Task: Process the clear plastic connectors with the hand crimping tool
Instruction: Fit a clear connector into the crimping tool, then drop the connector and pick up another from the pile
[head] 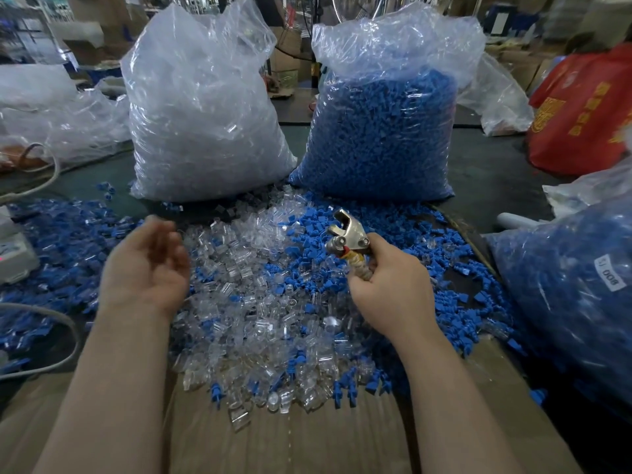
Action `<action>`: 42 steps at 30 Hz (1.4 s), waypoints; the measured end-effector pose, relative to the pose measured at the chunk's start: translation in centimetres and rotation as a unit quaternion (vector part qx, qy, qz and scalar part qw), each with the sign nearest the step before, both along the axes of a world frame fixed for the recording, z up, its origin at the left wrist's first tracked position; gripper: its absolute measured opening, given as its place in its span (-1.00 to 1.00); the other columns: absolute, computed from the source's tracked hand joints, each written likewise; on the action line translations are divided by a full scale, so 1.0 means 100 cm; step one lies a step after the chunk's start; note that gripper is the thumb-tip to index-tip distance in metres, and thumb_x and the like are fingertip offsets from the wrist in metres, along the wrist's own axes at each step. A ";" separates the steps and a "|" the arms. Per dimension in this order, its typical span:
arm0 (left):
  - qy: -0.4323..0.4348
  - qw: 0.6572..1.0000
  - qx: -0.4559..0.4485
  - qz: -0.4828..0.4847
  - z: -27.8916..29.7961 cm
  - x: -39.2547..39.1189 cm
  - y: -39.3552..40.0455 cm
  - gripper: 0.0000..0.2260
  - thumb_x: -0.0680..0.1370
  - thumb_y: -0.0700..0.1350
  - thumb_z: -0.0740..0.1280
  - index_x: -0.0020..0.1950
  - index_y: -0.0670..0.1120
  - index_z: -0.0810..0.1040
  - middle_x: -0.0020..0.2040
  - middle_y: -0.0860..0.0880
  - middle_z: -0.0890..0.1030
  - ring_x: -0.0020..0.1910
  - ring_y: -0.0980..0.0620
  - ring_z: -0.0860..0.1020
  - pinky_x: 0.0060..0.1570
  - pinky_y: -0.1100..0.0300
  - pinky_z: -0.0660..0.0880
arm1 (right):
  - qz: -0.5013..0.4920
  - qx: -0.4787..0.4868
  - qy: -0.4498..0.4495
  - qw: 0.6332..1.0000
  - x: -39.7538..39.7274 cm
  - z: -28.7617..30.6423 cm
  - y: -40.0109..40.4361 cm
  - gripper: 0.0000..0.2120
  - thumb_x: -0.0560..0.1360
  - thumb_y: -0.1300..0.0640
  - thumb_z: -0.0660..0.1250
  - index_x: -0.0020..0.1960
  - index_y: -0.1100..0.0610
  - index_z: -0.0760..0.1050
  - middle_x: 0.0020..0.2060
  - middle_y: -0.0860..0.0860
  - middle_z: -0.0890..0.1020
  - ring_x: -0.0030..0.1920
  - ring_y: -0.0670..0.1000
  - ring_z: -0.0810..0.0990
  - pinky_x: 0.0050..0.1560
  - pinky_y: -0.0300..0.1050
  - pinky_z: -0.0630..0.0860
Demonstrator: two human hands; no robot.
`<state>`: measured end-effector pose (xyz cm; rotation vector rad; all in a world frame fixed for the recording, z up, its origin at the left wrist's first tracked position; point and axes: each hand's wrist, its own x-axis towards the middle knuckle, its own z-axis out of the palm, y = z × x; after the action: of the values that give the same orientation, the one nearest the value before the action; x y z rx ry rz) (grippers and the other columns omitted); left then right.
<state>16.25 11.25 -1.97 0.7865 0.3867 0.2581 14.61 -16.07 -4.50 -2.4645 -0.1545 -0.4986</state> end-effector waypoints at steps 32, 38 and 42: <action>-0.040 0.524 0.801 -0.286 -0.009 -0.007 -0.098 -0.84 0.51 0.02 0.40 -0.27 0.15 0.52 -0.12 0.18 0.47 -0.14 0.25 0.44 0.17 0.02 0.45 | -0.022 0.019 0.010 1.000 0.001 0.000 0.001 -0.86 0.42 0.03 0.31 -0.11 -0.13 0.36 -0.39 -0.12 0.49 -0.35 -0.10 0.44 -0.43 -0.16 0.20; 0.003 0.633 0.755 -0.170 -0.006 -0.004 -0.089 -0.89 0.52 0.05 0.43 -0.21 0.12 0.62 -0.33 0.23 0.58 -0.40 0.26 0.54 -0.42 0.41 0.36 | -0.022 0.024 0.020 0.999 0.002 0.000 0.000 -0.89 0.43 0.03 0.30 -0.11 -0.12 0.38 -0.39 -0.12 0.50 -0.36 -0.12 0.45 -0.43 -0.17 0.21; 0.013 0.609 0.775 -0.168 -0.008 -0.004 -0.089 -0.87 0.52 -0.04 0.45 0.06 0.08 0.64 -0.17 0.20 0.56 -0.27 0.29 0.48 -0.34 0.39 0.29 | -0.017 0.028 0.023 0.999 0.001 0.000 0.001 -0.94 0.39 0.00 0.24 -0.14 -0.08 0.40 -0.40 -0.12 0.50 -0.37 -0.13 0.43 -0.42 -0.19 0.18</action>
<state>15.80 2.36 -2.75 2.5851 -0.0934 0.1749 14.76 -15.98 -4.51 -2.4262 -0.0783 -0.4540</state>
